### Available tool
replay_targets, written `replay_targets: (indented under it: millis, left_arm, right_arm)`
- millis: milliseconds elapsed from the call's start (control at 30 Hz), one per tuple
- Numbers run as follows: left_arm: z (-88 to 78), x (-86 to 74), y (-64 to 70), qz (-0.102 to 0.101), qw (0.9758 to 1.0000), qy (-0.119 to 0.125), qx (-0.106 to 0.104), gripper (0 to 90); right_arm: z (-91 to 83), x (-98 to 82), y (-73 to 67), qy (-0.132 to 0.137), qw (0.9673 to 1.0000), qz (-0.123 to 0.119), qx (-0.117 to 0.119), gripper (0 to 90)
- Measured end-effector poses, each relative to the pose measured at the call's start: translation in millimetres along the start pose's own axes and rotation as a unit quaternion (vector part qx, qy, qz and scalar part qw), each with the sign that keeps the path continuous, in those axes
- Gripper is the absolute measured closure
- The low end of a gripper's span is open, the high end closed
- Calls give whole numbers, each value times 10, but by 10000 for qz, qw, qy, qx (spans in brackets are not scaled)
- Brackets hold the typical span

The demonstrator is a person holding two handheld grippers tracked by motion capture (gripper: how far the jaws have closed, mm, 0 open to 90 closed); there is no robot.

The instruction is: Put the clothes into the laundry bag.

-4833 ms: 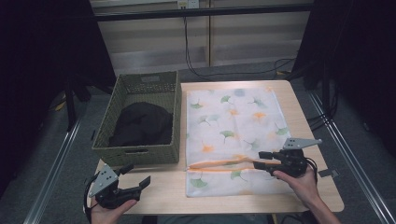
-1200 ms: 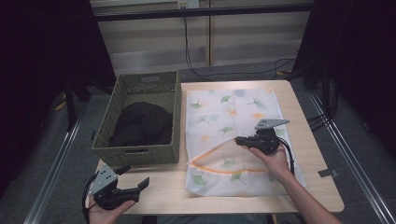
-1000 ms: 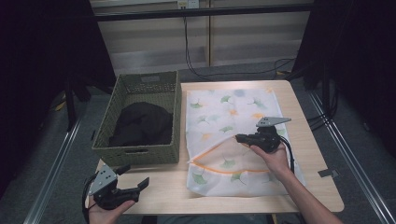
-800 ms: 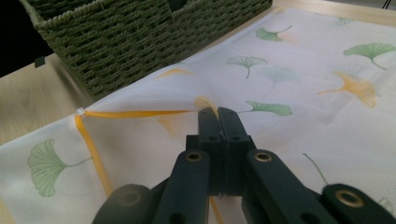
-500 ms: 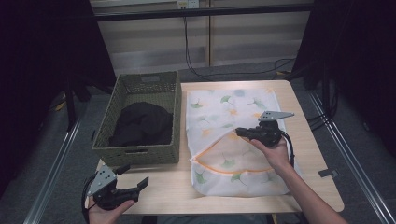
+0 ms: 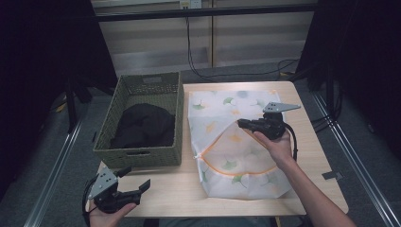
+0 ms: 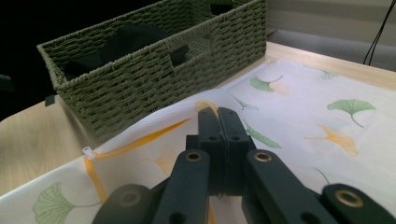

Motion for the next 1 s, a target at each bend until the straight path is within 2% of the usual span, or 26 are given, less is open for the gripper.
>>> replay_targets:
  millis: [67,133,200,300,367,500,633,733,800,867,900,1000]
  left_arm:
    - [0,2,3,-14,10000,17,-29,147]
    - [-15,24,-2,78,10000,23,54,147]
    - [-17,34,-7,113,9999,6,32,145]
    - [-24,74,-29,118,9999,-8,23,139]
    - [-20,136,-59,206,9998,-34,43,136]
    - [16,309,-127,339,9994,-63,-54,131]
    - [118,569,-258,384,9992,-50,-32,131]
    - [229,711,-348,344,9992,-189,40,131]
    - [304,793,-379,374,9991,-175,-39,131]
    - [343,823,-416,355,9992,-190,33,131]
    - [429,862,-467,229,9995,-233,-19,131]
    - [501,879,-526,201,9993,-319,59,131]
  right_arm:
    - [-4,25,0,40,10000,-7,32,899]
    - [-14,58,11,82,10000,9,15,899]
    - [-28,89,26,144,9999,7,-16,900]
    - [-51,117,31,339,9994,80,18,900]
    - [-45,103,35,410,9991,115,26,900]
    - [-1,50,31,268,9996,99,55,900]
    - [31,32,22,223,9997,98,70,900]
    - [43,23,8,186,9997,83,103,900]
    - [37,23,8,195,9998,59,88,900]
    - [32,20,7,195,9997,69,98,900]
    - [33,14,8,187,9998,72,92,900]
    - [46,-5,5,143,9998,86,118,900]
Point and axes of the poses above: each handheld gripper's, and its own axes: z roughly forward along the jaws, x roughly out of its top, y roughly to its right, the point moved 8 cm from there along z, roughly forward along the jaws, and after that the axes turned 3 degrees about x, right-handed, at the moved point
